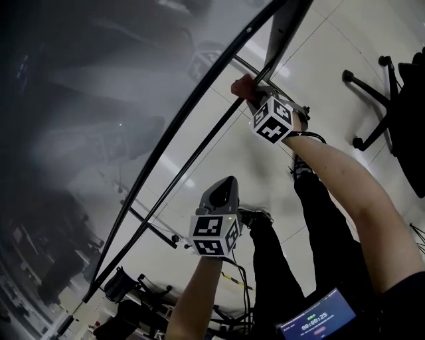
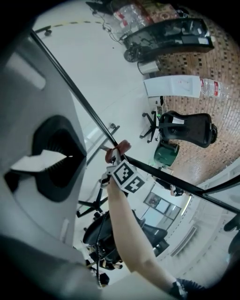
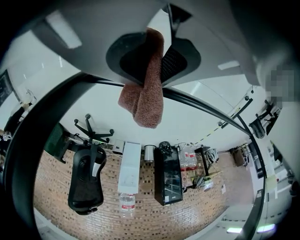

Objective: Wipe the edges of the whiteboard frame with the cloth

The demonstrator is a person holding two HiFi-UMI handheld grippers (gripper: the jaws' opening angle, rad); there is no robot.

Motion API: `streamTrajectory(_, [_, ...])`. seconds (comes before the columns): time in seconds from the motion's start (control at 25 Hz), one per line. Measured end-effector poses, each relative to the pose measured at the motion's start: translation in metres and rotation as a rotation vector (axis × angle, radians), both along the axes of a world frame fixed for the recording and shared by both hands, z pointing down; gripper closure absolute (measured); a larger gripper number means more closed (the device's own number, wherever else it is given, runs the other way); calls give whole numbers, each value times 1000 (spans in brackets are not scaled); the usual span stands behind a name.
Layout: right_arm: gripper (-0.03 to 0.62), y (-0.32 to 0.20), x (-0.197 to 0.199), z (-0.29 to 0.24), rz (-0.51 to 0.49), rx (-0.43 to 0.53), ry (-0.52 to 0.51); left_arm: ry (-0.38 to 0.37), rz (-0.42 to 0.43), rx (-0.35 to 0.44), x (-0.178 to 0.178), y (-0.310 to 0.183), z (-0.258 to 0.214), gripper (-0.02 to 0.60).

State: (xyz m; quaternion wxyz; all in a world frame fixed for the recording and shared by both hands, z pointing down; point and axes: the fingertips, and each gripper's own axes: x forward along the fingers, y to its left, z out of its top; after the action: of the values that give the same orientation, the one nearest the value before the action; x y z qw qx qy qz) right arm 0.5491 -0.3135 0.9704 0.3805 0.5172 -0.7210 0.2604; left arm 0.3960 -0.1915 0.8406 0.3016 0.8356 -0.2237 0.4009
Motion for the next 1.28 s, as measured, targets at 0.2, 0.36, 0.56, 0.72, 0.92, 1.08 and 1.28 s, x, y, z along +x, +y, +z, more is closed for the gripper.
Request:
streamTrajectory(0.2, [531, 4, -32, -2, -54, -20, 5, -14, -40, 2, -30, 7, -3, 577])
streamTrajectory(0.36, [531, 1, -58, 4, -68, -45, -13, -20, -63, -4, -50, 8, -4, 578])
streamTrajectory(0.56, [531, 1, -78, 6, -83, -51, -12, -15, -96, 3, -68, 15, -8, 578])
streamTrajectory(0.72, [531, 2, -91, 6, -81, -52, 7, -2, -127, 12, -88, 19, -11, 578])
streamTrajectory(0.92, [531, 4, -113, 6, -99, -72, 30, 4, -176, 3, -125, 28, -13, 578])
streamTrajectory(1.08, [531, 9, -147, 6, -175, -84, 41, -8, -238, -1, -157, 31, -17, 578])
streamTrajectory(1.28, [531, 12, -194, 6, -266, -101, 50, -3, -317, 19, -202, 33, -11, 578])
